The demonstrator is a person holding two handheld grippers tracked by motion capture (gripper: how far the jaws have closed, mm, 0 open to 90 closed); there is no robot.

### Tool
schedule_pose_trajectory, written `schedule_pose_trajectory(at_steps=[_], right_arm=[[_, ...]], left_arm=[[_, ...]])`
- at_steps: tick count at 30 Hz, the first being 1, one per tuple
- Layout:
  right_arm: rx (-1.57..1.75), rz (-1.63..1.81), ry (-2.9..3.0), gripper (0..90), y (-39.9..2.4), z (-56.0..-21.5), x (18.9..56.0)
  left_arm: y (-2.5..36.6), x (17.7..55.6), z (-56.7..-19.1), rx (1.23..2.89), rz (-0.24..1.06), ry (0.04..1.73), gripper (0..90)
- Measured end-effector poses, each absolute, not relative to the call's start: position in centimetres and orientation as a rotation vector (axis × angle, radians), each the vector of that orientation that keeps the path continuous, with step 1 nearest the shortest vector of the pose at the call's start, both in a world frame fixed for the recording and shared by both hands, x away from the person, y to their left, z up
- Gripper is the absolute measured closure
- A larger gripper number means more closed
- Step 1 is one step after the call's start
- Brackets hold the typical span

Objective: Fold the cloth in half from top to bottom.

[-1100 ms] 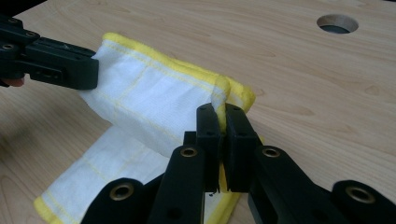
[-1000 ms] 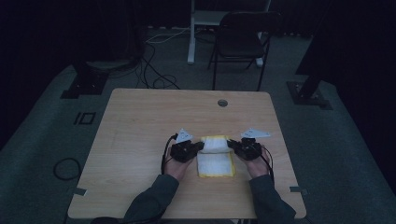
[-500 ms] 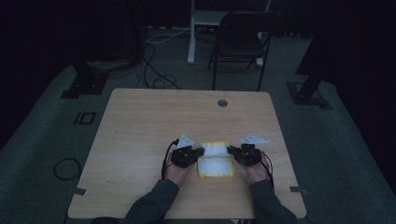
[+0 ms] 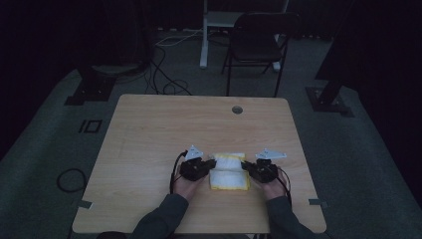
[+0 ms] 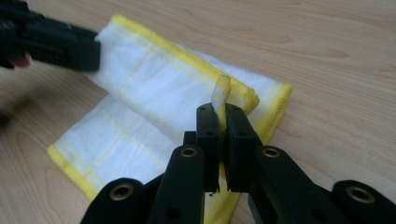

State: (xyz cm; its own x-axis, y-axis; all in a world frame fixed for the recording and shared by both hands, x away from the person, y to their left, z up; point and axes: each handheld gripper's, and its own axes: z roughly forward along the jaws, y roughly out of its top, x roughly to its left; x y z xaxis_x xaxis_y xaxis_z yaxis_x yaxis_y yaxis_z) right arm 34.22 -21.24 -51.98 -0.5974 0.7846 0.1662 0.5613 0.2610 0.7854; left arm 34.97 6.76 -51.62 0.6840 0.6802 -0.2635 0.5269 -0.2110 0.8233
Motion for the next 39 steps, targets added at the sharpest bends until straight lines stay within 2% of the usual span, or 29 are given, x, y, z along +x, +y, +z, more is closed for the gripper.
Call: schedule_pose_trajectory(at_steps=[9,17,26,39], right_arm=[[1.247,1.251,2.278,86.9,-21.2,-52.2,33.8],[1.242,1.251,2.275,86.8,-21.2,-52.3,33.5],[1.236,1.262,2.27,85.5,-21.3,-52.1,33.2],[1.258,1.256,2.218,68.9,-22.2,-51.9,32.9]], left_arm=[[7.7,37.1,-50.4,1.846,0.221,0.996,82.4],[6.1,39.3,-50.5,1.91,0.215,0.999,81.4],[5.1,39.0,-51.1,1.953,0.158,0.984,80.6],[5.7,37.0,-51.7,1.945,0.143,0.968,80.5]])
